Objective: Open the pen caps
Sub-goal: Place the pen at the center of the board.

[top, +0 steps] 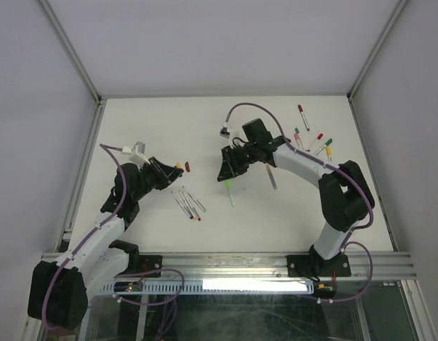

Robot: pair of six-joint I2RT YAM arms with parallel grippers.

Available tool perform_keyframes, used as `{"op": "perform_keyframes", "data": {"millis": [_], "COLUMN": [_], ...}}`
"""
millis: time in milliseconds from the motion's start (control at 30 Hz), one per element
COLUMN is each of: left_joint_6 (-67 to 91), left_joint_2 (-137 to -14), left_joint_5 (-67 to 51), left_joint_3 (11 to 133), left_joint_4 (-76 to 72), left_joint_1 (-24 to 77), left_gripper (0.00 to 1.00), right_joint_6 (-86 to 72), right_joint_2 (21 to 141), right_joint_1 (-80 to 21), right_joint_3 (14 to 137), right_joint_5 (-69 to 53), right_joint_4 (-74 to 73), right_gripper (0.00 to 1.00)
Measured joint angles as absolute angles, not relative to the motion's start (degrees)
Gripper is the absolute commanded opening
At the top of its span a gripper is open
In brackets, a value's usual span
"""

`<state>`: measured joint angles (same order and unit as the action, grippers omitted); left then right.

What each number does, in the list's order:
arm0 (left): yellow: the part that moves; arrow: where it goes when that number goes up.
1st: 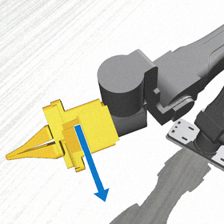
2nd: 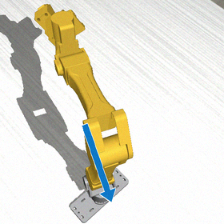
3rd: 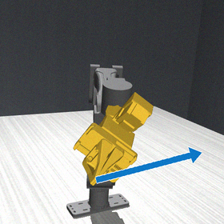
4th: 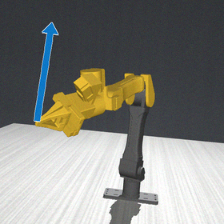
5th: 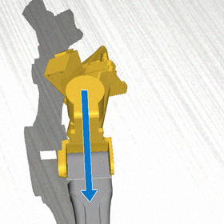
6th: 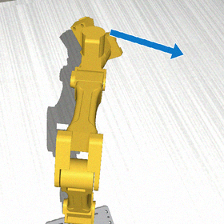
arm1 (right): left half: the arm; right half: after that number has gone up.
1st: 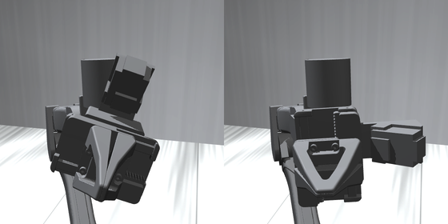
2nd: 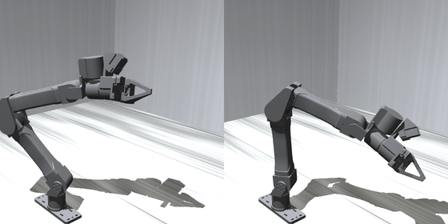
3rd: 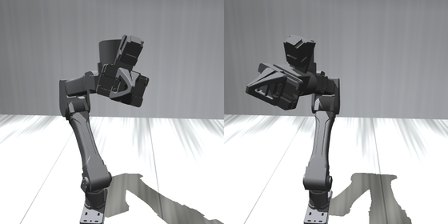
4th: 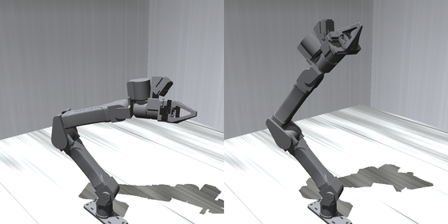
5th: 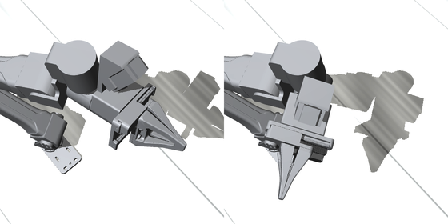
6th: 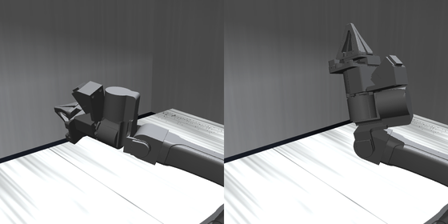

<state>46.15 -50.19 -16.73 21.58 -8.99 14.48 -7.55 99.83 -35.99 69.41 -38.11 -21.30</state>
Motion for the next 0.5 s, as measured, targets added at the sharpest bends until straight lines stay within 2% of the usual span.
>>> {"op": "perform_keyframes", "data": {"millis": [267, 500], "left_joint_6": [46.1, 44.4], "left_joint_2": [-56.0, -67.6], "left_joint_5": [-11.7, -3.9], "left_joint_3": [22.8, 31.4], "left_joint_4": [-9.2, -5.4], "left_joint_1": [23.2, 31.0], "left_gripper": [0.0, 0.0], "right_joint_6": [3.9, 8.0], "right_joint_2": [97.6, 97.2], "right_joint_1": [-27.9, -25.3], "right_joint_3": [69.4, 69.1], "right_joint_5": [-51.8, -56.3], "right_joint_4": [-26.8, -29.4], "right_gripper": [0.35, 0.35]}}
